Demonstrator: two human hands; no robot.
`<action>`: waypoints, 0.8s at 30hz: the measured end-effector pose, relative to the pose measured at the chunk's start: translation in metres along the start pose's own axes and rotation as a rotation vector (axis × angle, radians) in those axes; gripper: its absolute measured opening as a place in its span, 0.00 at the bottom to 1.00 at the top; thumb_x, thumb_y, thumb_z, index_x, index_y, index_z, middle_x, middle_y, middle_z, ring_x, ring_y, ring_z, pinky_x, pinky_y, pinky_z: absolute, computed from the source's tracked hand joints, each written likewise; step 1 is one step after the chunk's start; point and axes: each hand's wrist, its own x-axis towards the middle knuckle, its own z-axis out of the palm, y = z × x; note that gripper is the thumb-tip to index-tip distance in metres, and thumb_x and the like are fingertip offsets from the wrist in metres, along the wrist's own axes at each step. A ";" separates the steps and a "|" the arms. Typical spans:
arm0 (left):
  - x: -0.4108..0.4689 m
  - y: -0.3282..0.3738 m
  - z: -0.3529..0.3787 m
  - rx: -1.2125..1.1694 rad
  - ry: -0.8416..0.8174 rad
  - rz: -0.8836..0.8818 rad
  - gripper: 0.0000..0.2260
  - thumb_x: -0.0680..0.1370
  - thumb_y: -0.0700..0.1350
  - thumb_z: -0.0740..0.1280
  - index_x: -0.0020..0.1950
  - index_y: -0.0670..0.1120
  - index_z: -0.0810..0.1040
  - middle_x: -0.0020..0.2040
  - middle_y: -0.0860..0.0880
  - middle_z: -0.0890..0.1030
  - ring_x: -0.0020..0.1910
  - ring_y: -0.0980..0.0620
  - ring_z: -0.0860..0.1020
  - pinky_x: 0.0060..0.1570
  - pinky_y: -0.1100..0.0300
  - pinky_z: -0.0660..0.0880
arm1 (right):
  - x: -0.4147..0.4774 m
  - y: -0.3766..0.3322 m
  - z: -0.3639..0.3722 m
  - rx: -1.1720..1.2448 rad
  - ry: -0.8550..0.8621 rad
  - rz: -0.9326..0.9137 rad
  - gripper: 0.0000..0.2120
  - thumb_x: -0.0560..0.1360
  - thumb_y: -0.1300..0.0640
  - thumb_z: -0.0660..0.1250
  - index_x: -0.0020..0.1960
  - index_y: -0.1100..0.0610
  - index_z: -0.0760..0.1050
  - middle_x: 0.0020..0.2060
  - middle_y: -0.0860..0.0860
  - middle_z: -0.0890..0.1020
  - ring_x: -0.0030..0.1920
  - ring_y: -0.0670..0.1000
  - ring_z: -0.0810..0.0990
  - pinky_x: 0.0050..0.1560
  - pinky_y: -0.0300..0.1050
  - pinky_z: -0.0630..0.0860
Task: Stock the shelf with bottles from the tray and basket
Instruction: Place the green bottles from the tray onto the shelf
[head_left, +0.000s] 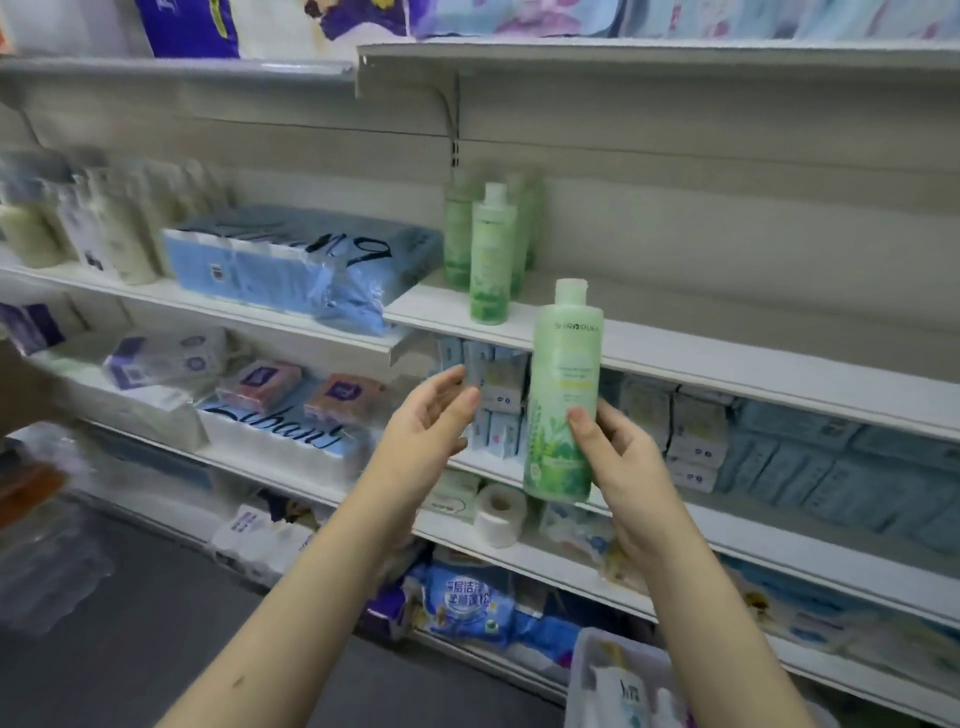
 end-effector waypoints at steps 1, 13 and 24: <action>0.019 0.000 -0.003 0.017 -0.009 0.014 0.14 0.79 0.50 0.64 0.65 0.56 0.71 0.63 0.54 0.78 0.61 0.56 0.77 0.58 0.58 0.75 | 0.016 0.002 0.001 0.000 0.013 -0.020 0.10 0.74 0.51 0.64 0.55 0.49 0.77 0.46 0.43 0.86 0.48 0.42 0.84 0.43 0.34 0.78; 0.194 -0.009 -0.021 0.111 -0.079 0.105 0.32 0.75 0.57 0.68 0.76 0.55 0.60 0.70 0.58 0.69 0.68 0.58 0.70 0.64 0.58 0.69 | 0.178 0.011 0.008 -0.095 0.194 -0.193 0.18 0.79 0.53 0.63 0.68 0.52 0.70 0.59 0.45 0.80 0.58 0.43 0.80 0.57 0.41 0.77; 0.281 -0.033 -0.025 0.200 -0.359 0.077 0.30 0.73 0.54 0.73 0.71 0.51 0.67 0.63 0.54 0.78 0.60 0.55 0.78 0.61 0.52 0.76 | 0.216 0.022 0.018 -0.218 0.225 -0.145 0.22 0.80 0.58 0.61 0.73 0.52 0.62 0.62 0.41 0.76 0.60 0.36 0.77 0.54 0.31 0.75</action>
